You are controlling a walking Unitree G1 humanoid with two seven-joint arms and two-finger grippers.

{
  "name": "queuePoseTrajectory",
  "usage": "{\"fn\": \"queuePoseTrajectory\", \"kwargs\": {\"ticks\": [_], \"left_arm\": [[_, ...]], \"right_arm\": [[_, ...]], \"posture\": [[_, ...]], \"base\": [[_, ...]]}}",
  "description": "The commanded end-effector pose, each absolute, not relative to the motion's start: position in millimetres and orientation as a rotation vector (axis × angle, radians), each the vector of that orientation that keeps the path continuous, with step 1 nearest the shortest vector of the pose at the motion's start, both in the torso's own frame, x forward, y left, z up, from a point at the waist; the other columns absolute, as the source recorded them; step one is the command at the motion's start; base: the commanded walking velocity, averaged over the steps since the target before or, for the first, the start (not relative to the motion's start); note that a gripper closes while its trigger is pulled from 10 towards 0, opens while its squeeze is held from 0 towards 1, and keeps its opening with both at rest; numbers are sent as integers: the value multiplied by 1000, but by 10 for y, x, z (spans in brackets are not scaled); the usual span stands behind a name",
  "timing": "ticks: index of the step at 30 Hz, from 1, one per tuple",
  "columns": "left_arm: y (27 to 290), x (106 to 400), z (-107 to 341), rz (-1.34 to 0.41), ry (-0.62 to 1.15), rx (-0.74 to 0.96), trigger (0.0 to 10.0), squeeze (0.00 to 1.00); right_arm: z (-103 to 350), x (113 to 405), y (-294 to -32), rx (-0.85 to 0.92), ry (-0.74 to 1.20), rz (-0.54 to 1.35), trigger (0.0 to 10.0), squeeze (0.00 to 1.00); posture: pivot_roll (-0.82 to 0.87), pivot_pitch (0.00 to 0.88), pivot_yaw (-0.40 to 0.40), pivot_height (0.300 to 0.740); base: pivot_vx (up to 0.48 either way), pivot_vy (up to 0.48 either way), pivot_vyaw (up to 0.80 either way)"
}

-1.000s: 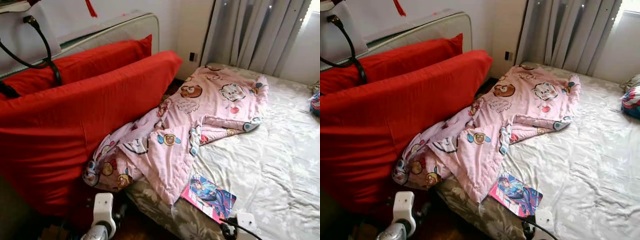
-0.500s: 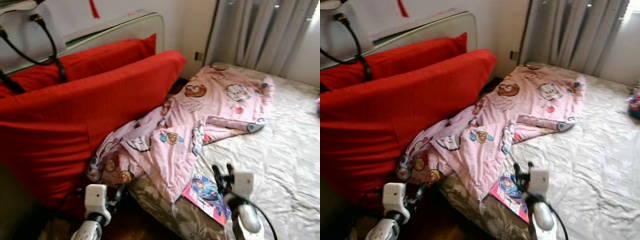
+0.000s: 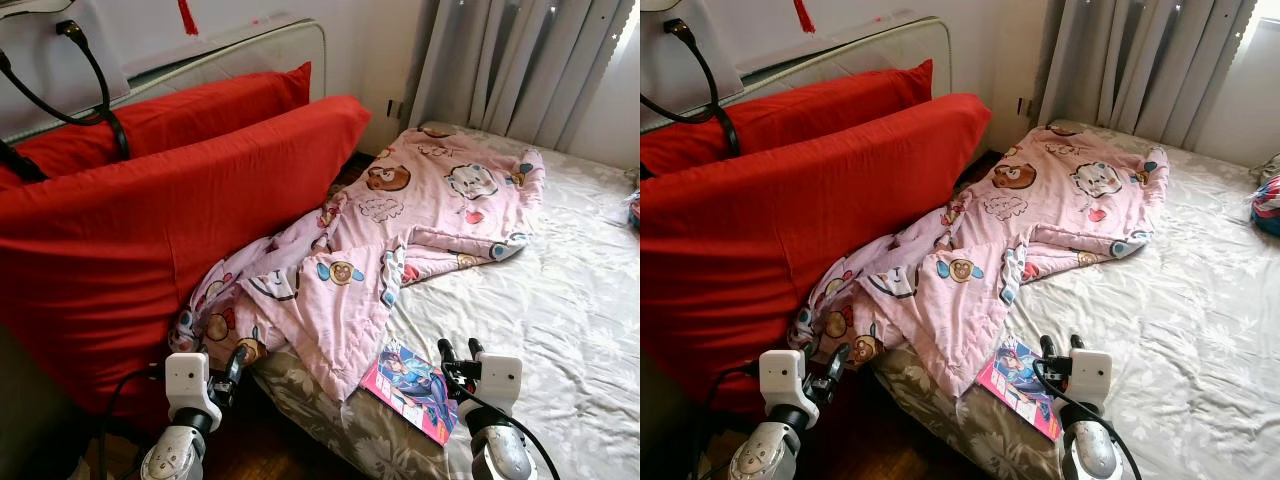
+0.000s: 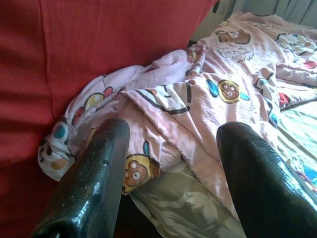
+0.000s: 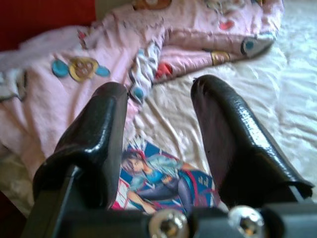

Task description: Clean up the room

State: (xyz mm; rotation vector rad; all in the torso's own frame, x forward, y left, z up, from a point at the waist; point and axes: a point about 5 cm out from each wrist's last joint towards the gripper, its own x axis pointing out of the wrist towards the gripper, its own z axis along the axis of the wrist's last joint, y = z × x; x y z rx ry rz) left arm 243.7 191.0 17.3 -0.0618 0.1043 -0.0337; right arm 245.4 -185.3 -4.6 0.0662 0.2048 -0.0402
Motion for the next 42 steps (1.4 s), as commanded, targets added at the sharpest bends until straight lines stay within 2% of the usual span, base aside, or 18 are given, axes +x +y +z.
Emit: {"fn": "queuePoseTrajectory", "kwargs": {"ticks": [1,7,18,23,42], "left_arm": [[1902,2467,220,-36,89,-62,10000,0],[1848,2394,191,-50,107,-73,10000,0],[1804,2360,183,-48,121,-95,10000,0],[1807,2355,183,-46,128,-96,10000,0],[1837,2334,189,-37,143,-100,10000,0]], "right_arm": [[-76,2445,-1846,58,231,-35,10000,0],[-84,2408,-1806,60,228,-19,10000,0],[-124,2385,-1777,61,261,-20,10000,0],[-122,2381,-1795,64,253,-24,10000,0],[-140,2370,-1754,82,258,-15,10000,0]], "posture": [[-53,0,-33,725],[-53,0,-33,695],[-52,0,-30,695],[-47,0,-31,670],[-43,7,-27,670]], "base": [[0,0,0],[0,0,0],[0,0,0],[0,0,0],[0,0,0]]}}
